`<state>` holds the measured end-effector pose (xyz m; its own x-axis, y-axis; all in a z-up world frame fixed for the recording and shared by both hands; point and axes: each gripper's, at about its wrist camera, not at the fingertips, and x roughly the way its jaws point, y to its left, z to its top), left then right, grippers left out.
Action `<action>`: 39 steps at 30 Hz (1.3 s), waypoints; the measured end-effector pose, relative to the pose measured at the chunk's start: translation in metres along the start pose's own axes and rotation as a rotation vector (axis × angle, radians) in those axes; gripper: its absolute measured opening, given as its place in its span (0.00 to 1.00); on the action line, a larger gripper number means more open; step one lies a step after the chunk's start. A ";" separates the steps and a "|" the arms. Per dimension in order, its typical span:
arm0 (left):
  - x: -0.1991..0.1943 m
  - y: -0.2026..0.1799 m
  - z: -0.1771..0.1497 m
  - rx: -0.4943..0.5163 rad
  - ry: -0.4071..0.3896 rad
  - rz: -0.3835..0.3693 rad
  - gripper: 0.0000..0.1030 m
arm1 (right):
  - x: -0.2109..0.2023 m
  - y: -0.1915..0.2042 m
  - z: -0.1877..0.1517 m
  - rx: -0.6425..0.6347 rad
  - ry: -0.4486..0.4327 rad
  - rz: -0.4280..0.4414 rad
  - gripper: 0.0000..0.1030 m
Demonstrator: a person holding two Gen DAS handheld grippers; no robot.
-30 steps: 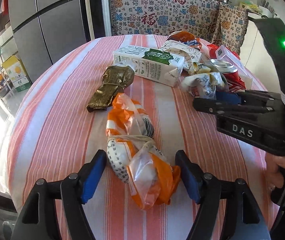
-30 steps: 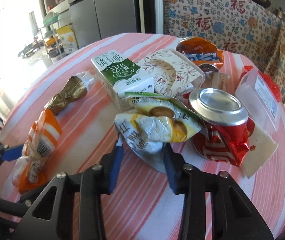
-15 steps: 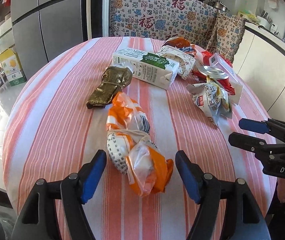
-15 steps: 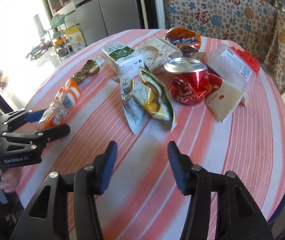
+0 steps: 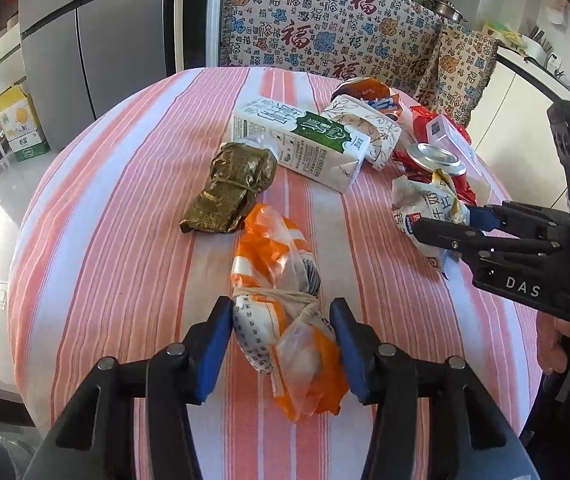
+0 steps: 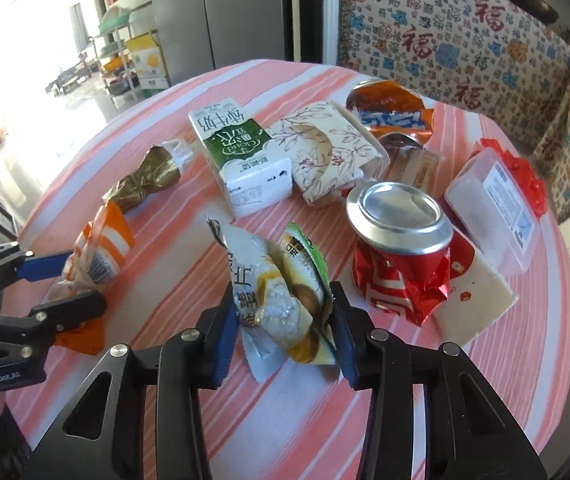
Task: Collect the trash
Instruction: 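Close the left tool on the orange bag while the right tool grasps the silver wrapper, then carry both held items over the blue wastebasket and open both tools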
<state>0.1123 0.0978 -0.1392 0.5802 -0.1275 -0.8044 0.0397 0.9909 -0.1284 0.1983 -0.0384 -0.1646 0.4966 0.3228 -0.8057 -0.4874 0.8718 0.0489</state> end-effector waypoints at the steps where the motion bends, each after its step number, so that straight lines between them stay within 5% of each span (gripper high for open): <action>1: -0.002 -0.001 0.000 -0.001 -0.004 -0.011 0.48 | -0.006 -0.002 -0.004 0.018 -0.007 0.019 0.37; 8: -0.024 -0.040 0.000 0.060 -0.052 -0.091 0.47 | -0.049 -0.023 -0.026 0.106 -0.035 0.092 0.36; 22: -0.026 -0.139 0.013 0.179 -0.055 -0.207 0.47 | -0.120 -0.087 -0.070 0.227 -0.102 0.039 0.36; 30: -0.015 -0.213 0.026 0.250 -0.028 -0.311 0.47 | -0.156 -0.170 -0.097 0.337 -0.129 -0.093 0.36; 39: 0.034 -0.347 0.040 0.358 0.069 -0.484 0.47 | -0.196 -0.299 -0.152 0.556 -0.080 -0.281 0.36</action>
<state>0.1505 -0.2484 -0.0987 0.3745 -0.5577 -0.7408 0.5637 0.7712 -0.2956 0.1378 -0.4182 -0.1109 0.6139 0.0616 -0.7870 0.1052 0.9817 0.1589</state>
